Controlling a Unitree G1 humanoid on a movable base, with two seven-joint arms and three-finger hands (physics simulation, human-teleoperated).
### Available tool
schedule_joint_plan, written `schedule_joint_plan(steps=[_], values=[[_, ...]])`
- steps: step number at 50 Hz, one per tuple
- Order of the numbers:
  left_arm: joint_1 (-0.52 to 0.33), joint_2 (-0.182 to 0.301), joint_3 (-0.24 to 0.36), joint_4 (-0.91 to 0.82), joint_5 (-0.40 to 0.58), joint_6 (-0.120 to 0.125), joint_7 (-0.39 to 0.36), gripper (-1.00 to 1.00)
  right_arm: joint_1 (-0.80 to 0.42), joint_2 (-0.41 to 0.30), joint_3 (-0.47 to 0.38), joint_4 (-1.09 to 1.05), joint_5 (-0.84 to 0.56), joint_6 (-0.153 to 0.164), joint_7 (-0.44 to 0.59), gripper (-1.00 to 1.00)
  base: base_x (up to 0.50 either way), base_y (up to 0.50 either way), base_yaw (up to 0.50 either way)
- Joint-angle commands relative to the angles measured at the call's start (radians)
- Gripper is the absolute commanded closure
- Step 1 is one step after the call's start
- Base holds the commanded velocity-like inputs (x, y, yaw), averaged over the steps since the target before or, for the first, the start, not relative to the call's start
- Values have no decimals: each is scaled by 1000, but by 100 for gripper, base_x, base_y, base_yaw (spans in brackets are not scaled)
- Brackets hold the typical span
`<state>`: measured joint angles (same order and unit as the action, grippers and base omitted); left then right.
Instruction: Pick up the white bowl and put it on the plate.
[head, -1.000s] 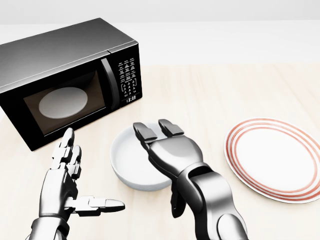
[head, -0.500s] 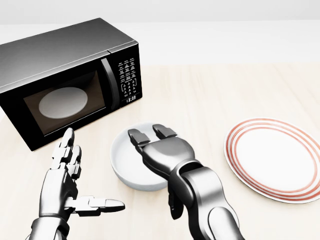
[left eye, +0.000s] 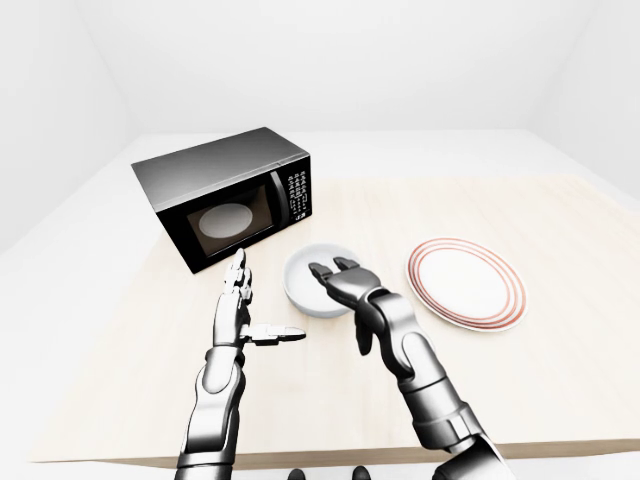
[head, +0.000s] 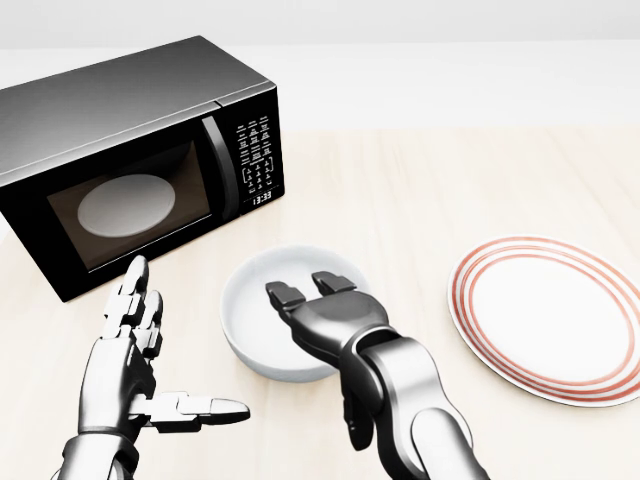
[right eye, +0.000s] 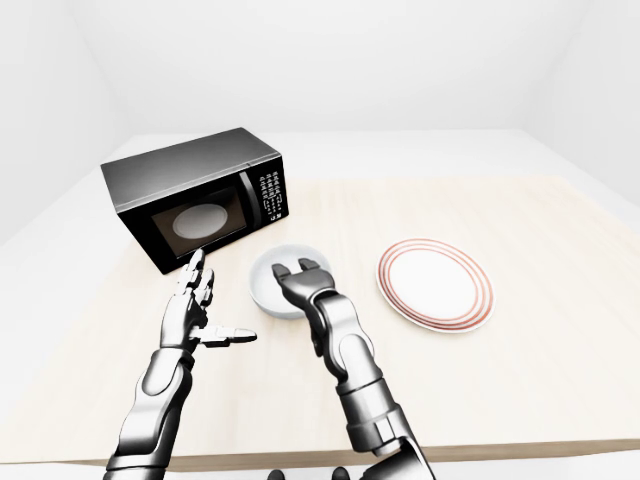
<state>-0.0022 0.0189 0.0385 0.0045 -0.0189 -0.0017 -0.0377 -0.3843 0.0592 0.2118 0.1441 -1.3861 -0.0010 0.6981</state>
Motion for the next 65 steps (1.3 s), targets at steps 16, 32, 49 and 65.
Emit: schedule_joint_plan(steps=[16, 32, 49, 65], values=[[0, 0, 0, 0, 0, 0, 0, -100, -1, -18, -6, 104, -11, -10, -29, -100, 0, 0, 0], [0, 0, 0, 0, 0, 0, 0, -100, 2, -21, -5, 135, -9, -13, -49, -100, 0, 0, 0], [0, 0, 0, 0, 0, 0, 0, -100, 2, -26, -6, 152, -12, -15, -55, -100, 0, 0, 0], [0, 0, 0, 0, 0, 0, 0, -100, -11, -31, -12, 188, -7, -18, -72, -100, 0, 0, 0]])
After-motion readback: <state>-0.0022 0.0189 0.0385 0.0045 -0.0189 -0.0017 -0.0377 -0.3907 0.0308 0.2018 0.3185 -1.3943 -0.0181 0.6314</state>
